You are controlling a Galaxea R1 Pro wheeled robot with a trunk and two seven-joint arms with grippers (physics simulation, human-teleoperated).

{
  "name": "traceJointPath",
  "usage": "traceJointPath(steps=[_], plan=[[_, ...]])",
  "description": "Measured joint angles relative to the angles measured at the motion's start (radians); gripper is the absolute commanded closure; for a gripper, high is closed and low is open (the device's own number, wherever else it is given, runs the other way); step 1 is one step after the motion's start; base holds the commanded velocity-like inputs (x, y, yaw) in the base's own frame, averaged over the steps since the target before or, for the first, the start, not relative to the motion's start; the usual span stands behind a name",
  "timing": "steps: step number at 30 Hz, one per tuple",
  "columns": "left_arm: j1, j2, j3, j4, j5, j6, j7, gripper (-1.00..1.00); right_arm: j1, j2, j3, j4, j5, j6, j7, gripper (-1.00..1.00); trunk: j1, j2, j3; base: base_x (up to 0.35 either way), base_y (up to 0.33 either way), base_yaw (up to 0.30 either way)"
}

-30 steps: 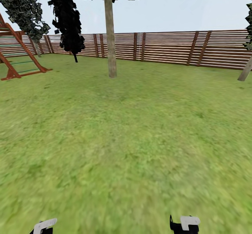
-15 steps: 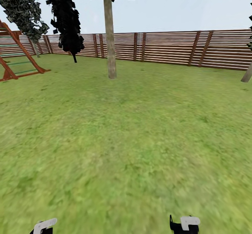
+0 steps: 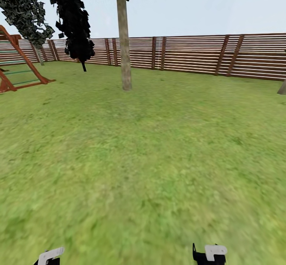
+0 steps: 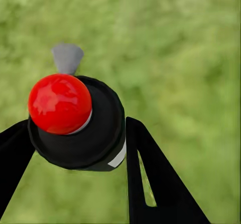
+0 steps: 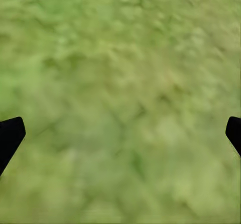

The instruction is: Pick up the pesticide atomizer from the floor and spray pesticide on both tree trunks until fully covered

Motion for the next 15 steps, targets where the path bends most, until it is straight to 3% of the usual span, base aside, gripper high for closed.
traceJointPath(steps=[15], plan=[[0.000,0.000,0.000,0.000,0.000,0.000,0.000,1.00,0.000,0.000,0.000,0.000,0.000,0.000,0.000,-1.00,0.000,0.000,0.000,0.338,0.000,0.000]])
